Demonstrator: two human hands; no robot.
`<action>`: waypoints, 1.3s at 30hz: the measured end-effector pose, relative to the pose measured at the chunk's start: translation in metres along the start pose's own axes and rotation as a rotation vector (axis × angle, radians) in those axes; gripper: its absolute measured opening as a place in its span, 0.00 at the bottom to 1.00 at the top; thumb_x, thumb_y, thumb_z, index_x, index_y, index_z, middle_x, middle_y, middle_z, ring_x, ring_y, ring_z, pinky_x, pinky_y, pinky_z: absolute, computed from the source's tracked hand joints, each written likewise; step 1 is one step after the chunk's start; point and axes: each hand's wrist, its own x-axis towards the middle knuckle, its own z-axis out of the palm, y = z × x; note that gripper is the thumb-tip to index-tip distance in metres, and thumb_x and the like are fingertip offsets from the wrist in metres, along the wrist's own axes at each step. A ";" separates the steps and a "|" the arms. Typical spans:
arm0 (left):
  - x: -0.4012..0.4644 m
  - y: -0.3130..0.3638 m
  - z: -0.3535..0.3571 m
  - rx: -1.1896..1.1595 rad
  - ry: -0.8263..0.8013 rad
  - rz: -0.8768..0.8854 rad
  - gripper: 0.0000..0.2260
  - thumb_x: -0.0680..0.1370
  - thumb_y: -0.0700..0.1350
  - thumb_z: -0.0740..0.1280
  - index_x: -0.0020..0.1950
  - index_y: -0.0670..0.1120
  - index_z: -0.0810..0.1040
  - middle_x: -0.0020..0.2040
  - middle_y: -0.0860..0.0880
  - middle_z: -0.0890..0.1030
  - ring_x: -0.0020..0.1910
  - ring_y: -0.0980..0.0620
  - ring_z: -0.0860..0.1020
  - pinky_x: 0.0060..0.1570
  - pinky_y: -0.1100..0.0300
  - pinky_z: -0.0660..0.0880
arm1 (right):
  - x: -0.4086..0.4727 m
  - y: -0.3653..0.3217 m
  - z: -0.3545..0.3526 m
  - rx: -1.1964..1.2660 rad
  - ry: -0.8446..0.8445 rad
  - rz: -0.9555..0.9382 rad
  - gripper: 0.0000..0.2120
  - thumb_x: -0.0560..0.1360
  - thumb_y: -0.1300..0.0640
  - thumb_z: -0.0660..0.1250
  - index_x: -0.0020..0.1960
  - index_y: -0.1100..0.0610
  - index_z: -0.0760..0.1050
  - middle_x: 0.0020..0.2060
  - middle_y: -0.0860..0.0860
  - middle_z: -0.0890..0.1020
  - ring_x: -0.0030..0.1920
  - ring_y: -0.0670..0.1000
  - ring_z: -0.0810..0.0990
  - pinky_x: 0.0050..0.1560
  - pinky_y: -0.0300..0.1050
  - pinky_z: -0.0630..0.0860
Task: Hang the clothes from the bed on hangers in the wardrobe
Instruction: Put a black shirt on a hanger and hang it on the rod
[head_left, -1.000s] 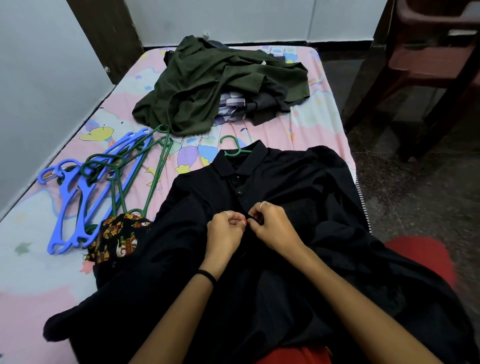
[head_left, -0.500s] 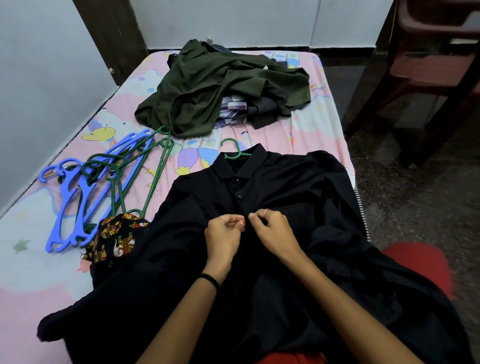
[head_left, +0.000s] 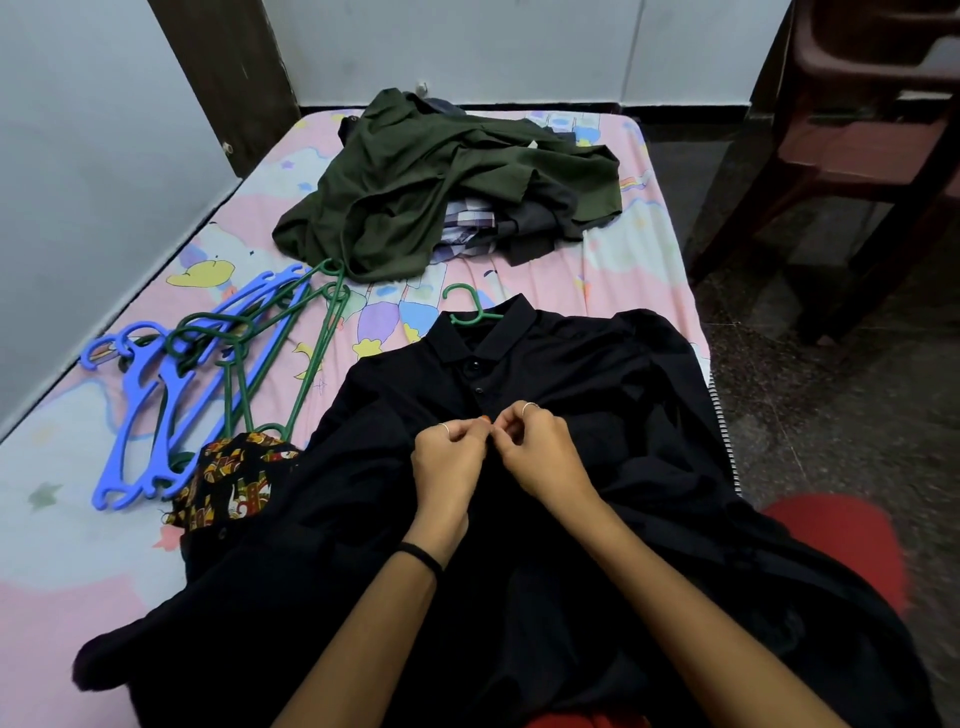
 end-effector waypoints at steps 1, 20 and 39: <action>0.000 0.001 0.001 -0.019 -0.010 -0.017 0.06 0.74 0.46 0.70 0.40 0.47 0.85 0.38 0.50 0.85 0.42 0.54 0.82 0.50 0.55 0.80 | -0.001 0.000 0.001 -0.007 0.007 -0.013 0.06 0.77 0.54 0.66 0.43 0.56 0.75 0.33 0.46 0.78 0.33 0.44 0.76 0.38 0.39 0.72; -0.004 0.018 0.014 -0.451 0.079 -0.286 0.07 0.76 0.32 0.68 0.44 0.43 0.74 0.41 0.46 0.79 0.39 0.53 0.78 0.40 0.65 0.75 | -0.011 0.009 0.005 -0.003 0.148 -0.232 0.03 0.77 0.58 0.66 0.44 0.57 0.74 0.36 0.46 0.78 0.34 0.43 0.75 0.36 0.34 0.71; 0.043 0.075 0.018 -0.160 -0.183 -0.056 0.08 0.75 0.34 0.69 0.41 0.44 0.73 0.38 0.48 0.78 0.35 0.57 0.76 0.35 0.71 0.76 | 0.005 0.008 -0.055 -0.044 -0.036 -0.089 0.13 0.71 0.45 0.72 0.49 0.52 0.74 0.43 0.46 0.79 0.43 0.44 0.77 0.46 0.40 0.73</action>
